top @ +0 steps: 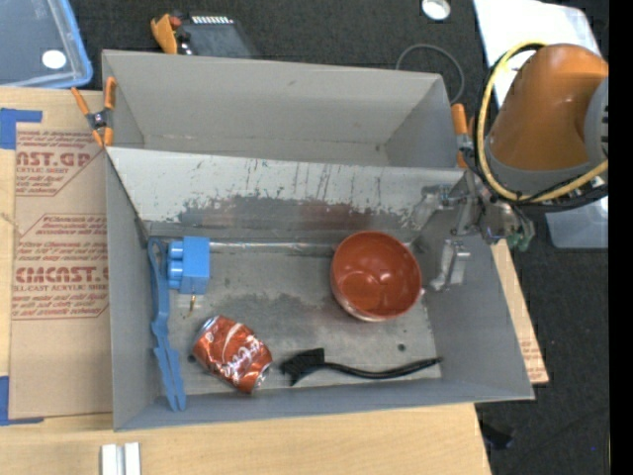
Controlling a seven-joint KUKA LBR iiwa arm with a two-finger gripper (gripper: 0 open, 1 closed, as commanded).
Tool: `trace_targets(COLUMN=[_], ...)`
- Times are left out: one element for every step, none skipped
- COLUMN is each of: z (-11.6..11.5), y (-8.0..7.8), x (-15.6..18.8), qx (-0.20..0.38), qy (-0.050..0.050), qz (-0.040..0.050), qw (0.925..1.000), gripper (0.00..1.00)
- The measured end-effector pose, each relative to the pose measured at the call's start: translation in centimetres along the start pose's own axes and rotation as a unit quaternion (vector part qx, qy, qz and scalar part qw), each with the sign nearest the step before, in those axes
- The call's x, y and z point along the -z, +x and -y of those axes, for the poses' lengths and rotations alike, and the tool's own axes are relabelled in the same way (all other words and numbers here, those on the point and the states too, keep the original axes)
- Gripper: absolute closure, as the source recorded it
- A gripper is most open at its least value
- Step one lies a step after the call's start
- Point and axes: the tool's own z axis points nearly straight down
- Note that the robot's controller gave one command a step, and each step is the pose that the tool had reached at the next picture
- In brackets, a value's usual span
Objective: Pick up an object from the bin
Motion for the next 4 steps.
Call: trace_targets(z=[0.0,-0.5,1.4,-0.5], y=[-0.1,0.2,4.8,3.8], x=[0.3,-0.8,0.2,-3.5], qx=[0.000,0.018,0.072,0.097], qy=[0.000,0.002,0.000,0.002], qz=[0.0029,0.0068,0.0023,0.0088], qw=[1.0000,0.9998,0.9974,0.9953], gripper=[0.00,0.00,0.00,0.00])
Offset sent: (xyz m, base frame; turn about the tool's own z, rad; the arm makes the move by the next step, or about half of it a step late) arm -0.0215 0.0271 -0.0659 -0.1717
